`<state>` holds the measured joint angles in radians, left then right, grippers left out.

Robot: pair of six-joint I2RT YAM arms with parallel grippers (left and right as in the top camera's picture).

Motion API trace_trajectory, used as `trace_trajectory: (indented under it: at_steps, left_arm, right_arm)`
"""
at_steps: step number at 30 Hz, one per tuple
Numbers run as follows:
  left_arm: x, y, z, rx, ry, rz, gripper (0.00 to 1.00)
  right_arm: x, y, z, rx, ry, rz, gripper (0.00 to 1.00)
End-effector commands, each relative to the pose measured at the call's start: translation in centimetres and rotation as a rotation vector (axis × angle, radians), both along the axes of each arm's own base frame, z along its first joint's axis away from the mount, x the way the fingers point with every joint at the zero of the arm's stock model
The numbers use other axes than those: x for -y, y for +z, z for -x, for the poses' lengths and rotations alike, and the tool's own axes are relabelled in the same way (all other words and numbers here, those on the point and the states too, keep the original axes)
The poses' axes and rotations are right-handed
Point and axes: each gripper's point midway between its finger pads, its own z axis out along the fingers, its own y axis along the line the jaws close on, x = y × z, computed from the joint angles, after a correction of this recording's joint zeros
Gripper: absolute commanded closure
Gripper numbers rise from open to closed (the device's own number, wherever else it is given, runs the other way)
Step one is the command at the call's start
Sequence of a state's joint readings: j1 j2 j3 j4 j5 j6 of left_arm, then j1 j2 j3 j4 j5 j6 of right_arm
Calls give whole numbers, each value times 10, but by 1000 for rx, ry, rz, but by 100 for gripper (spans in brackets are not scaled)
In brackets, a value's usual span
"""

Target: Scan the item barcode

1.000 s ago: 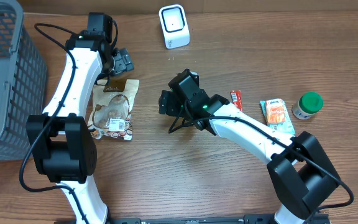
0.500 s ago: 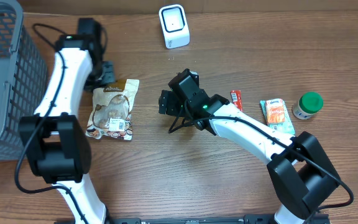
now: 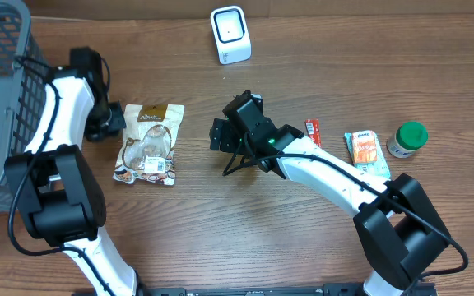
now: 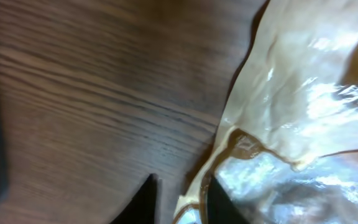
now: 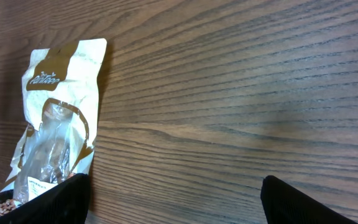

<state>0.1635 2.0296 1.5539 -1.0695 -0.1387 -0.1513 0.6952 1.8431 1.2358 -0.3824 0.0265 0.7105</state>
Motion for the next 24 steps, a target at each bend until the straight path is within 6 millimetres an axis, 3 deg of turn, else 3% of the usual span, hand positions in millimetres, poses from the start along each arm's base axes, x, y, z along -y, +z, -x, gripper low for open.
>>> trace_trajectory:
  at_steps: [1,4,9,13,21,24]
  left_arm:
    - [6,-23,16,-56,-24,11,91]
    - [12,-34,25,-74,-24,43,93]
    - [49,-37,23,-58,-41,212,92]
    - [69,-37,23,-68,-92,223,91]
    - [135,-37,14,-42,-277,216,90]
    - [160,-37,13,-27,-360,214,91]
  right_arm:
    - [0,1,-1,11,0,5,11]
    - [1,1,-2,15,-5,10,11]
    - [2,1,-3,18,-9,14,12]
    - [2,1,-2,18,-9,14,12]
    - [3,0,-2,14,-11,20,12]
    - [14,-2,-5,24,-44,64,12]
